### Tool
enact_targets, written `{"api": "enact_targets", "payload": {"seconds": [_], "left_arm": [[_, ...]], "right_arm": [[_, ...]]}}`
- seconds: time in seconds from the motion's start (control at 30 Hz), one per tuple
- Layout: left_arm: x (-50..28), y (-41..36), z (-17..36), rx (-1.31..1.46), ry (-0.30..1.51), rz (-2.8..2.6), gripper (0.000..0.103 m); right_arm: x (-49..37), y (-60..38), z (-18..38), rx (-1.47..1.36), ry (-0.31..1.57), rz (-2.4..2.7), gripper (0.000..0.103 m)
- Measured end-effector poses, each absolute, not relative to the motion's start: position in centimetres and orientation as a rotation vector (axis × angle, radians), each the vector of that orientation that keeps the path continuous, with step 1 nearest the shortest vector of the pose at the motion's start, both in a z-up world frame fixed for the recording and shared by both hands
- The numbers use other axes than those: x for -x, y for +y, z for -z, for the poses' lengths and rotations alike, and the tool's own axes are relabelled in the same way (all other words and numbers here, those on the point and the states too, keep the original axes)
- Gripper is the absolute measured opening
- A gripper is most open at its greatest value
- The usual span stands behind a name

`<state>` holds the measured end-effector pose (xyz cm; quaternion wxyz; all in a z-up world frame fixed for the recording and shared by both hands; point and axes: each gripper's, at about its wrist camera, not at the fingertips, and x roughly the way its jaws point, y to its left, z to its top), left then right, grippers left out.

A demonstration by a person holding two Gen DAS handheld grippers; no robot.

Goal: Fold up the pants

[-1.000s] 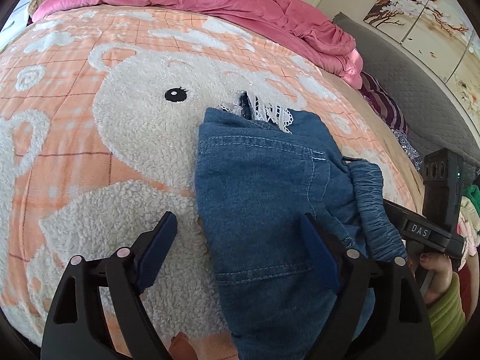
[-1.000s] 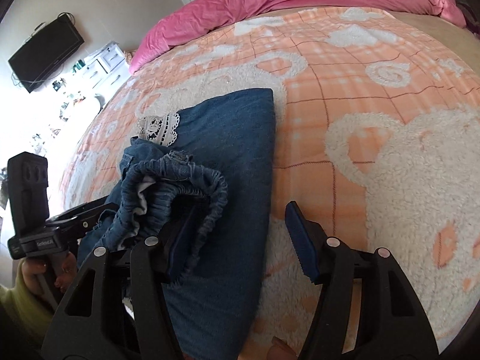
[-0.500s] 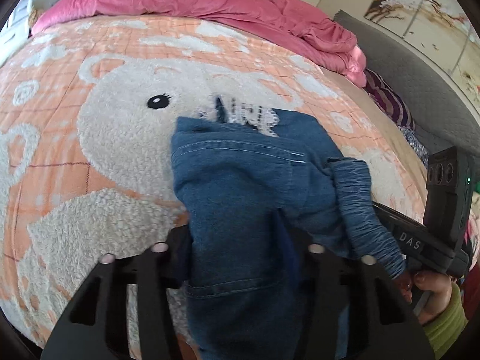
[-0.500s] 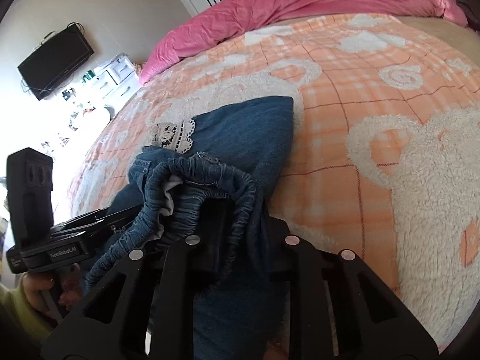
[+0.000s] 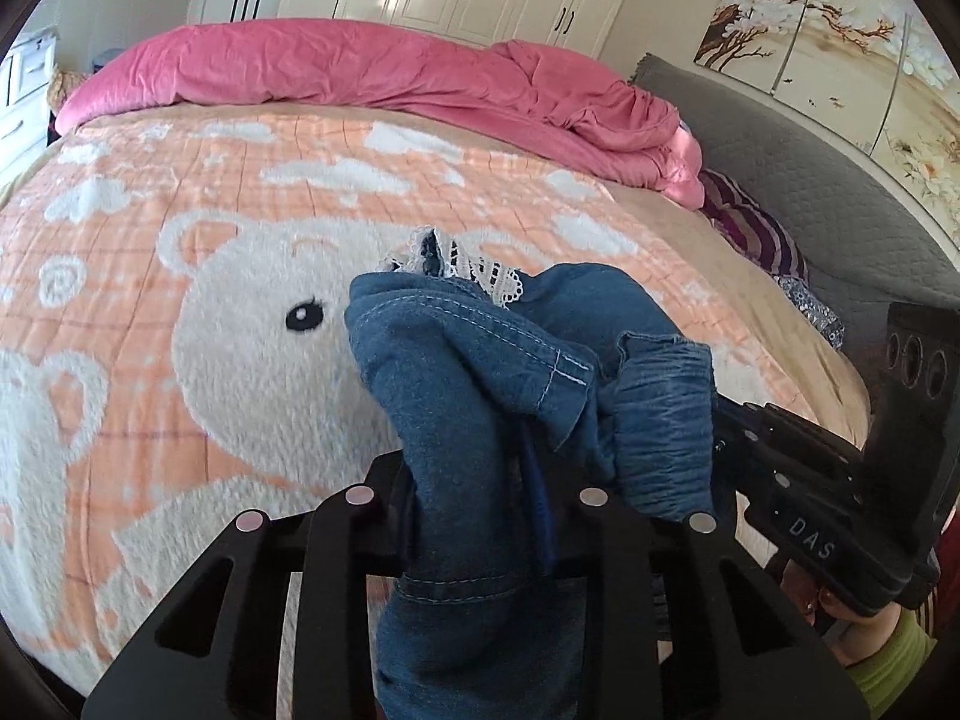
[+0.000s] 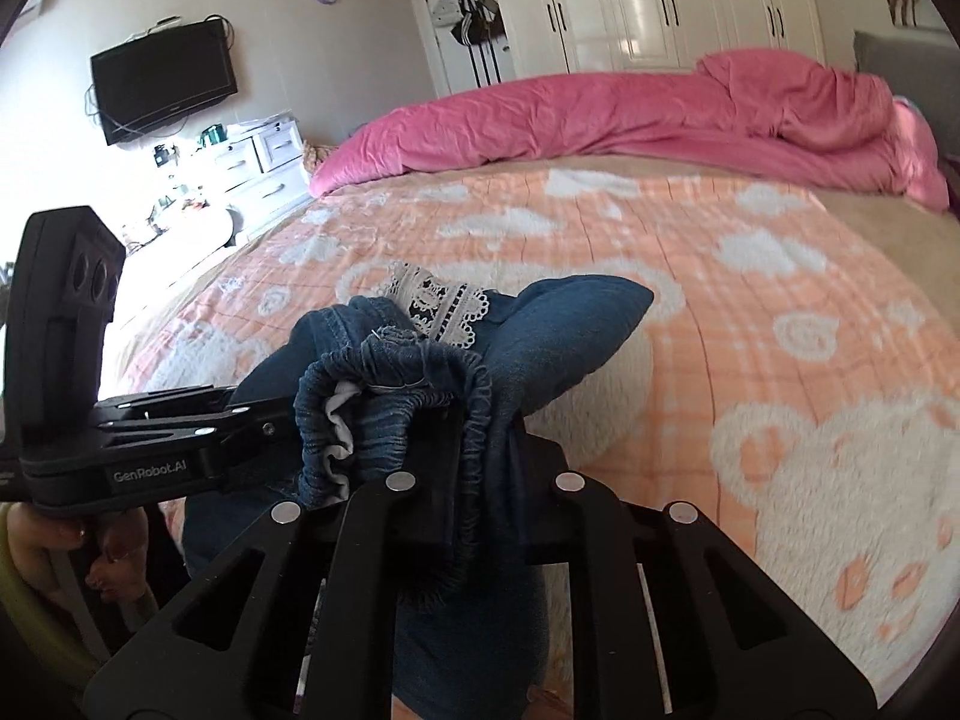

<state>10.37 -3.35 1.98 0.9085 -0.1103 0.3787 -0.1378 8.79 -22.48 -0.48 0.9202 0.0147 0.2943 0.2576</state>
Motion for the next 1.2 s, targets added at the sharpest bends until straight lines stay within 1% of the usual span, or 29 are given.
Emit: {"api": "enact_targets", "payload": {"seconds": [0.3, 0.47, 0.7, 0.77, 0.8, 0.87, 0.9, 0.93, 0.97, 1.0, 1.03, 1.07, 1.1, 1.2], "left_arm": [[-14.6, -2.0, -5.0, 0.224, 0.709, 0.253, 0.027], [-17.4, -1.4, -5.1, 0.224, 0.712, 0.232, 0.027], [-20.7, -0.9, -2.2, 0.215, 0.766, 0.214, 0.027], [-21.6, -0.8, -0.5, 0.213, 0.810, 0.208, 0.027], [-22.0, -0.6, 0.6, 0.214, 0.838, 0.199, 0.027], [-22.4, -0.3, 1.9, 0.221, 0.869, 0.185, 0.029], [-22.5, 0.0, 2.4, 0.228, 0.876, 0.180, 0.033], [-22.5, 0.1, 2.5, 0.231, 0.877, 0.177, 0.035], [-22.5, 0.2, 2.6, 0.233, 0.878, 0.173, 0.039], [-22.5, 0.3, 2.7, 0.232, 0.880, 0.169, 0.043], [-22.5, 0.3, 2.8, 0.230, 0.883, 0.166, 0.045], [-22.6, 0.4, 3.1, 0.233, 0.888, 0.158, 0.050], [-22.6, 0.6, 3.4, 0.242, 0.893, 0.151, 0.053], [-22.5, 1.2, 3.7, 0.264, 0.893, 0.149, 0.060]], "right_arm": [[-13.1, -20.8, -2.9, -0.002, 0.526, -0.528, 0.008], [-15.7, -20.1, -3.7, 0.003, 0.512, -0.533, 0.007], [-19.2, -19.1, -1.9, -0.004, 0.572, -0.520, 0.008], [-20.5, -19.0, -0.3, -0.018, 0.625, -0.502, 0.008], [-21.0, -19.0, 0.3, -0.021, 0.649, -0.494, 0.010], [-21.9, -19.2, 2.3, -0.025, 0.709, -0.445, 0.011], [-22.2, -19.5, 3.1, -0.035, 0.734, -0.422, 0.014], [-22.4, -19.8, 3.8, -0.051, 0.760, -0.411, 0.016], [-22.6, -20.1, 4.4, -0.069, 0.780, -0.395, 0.020], [-22.7, -20.5, 5.0, -0.088, 0.796, -0.372, 0.028], [-22.8, -20.9, 5.4, -0.105, 0.805, -0.366, 0.030], [-22.9, -21.3, 5.8, -0.132, 0.818, -0.361, 0.036], [-22.9, -21.6, 5.9, -0.141, 0.825, -0.348, 0.044], [-22.6, -22.0, 6.1, -0.132, 0.830, -0.330, 0.047]]}}
